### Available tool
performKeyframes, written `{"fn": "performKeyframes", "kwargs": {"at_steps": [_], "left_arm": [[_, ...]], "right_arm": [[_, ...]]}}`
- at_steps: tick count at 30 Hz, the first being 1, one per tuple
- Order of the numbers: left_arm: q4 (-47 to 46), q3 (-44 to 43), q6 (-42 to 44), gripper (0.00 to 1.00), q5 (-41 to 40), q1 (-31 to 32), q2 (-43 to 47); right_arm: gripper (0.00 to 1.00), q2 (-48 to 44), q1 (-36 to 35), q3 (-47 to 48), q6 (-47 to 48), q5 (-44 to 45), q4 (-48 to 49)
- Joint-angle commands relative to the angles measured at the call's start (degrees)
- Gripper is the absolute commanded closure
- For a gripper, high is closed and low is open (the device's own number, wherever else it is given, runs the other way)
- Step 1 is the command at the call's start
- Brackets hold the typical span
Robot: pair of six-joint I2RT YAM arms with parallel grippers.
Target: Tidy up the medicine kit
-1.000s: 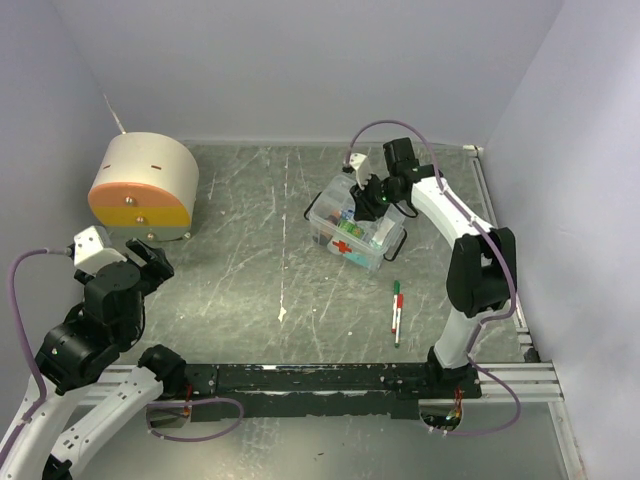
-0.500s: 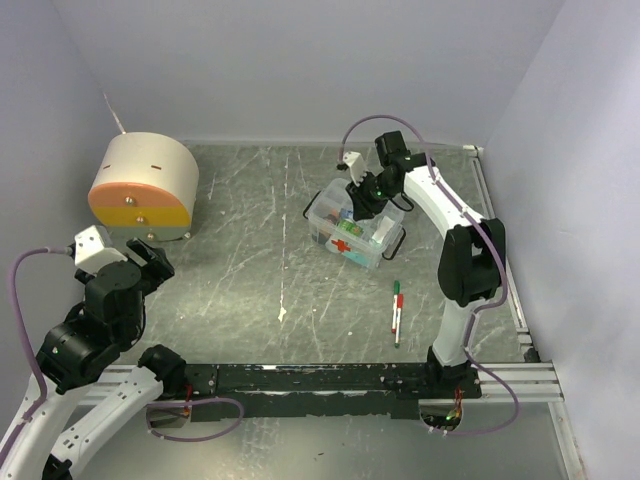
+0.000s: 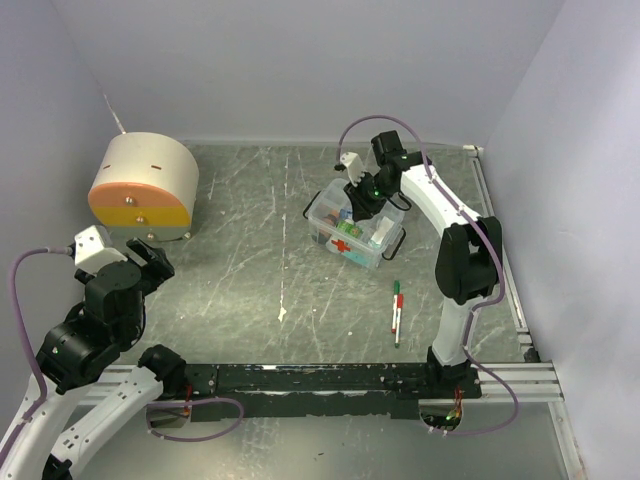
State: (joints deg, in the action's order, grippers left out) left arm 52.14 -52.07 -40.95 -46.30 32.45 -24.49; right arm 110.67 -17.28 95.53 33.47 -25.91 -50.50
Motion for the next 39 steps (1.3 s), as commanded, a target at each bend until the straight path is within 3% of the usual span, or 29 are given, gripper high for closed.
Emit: {"fn": "performKeyframes", "kwargs": {"at_steps": [1, 7, 14, 23, 28, 31, 39], "left_arm": [[-0.4, 0.2, 0.0, 0.14, -1.3, -0.1, -0.1], [-0.5, 0.3, 0.1, 0.14, -1.1, 0.0, -0.2], [-1.0, 0.4, 0.5, 0.14, -0.6, 0.0, -0.6], [-1.7, 0.4, 1.2, 0.13, 1.1, -0.1, -0.7], [-3.8, 0.8, 3.2, 0.09, 5.2, 0.0, -0.7], [-6.1, 1.2, 5.2, 0.06, 11.0, -0.1, -1.4], [-15.9, 6.3, 4.1, 0.07, 32.1, 0.0, -7.0]], "right_arm": [[0.91, 1.9, -0.6, -2.1, -1.9, 0.4, -1.1], [0.65, 0.6, -0.7, 0.4, -6.3, 1.7, -0.3], [0.45, -8.4, -0.6, -0.9, -12.4, 6.0, 6.5], [0.40, -16.9, 0.8, -7.7, -29.8, 17.8, 17.9], [0.33, -16.0, 2.7, -9.6, -37.2, 21.5, 21.5], [0.31, -14.0, 3.5, -9.0, -39.2, 20.7, 21.8], [0.25, -9.7, 8.1, -10.5, -39.8, 7.4, 24.3]]}}
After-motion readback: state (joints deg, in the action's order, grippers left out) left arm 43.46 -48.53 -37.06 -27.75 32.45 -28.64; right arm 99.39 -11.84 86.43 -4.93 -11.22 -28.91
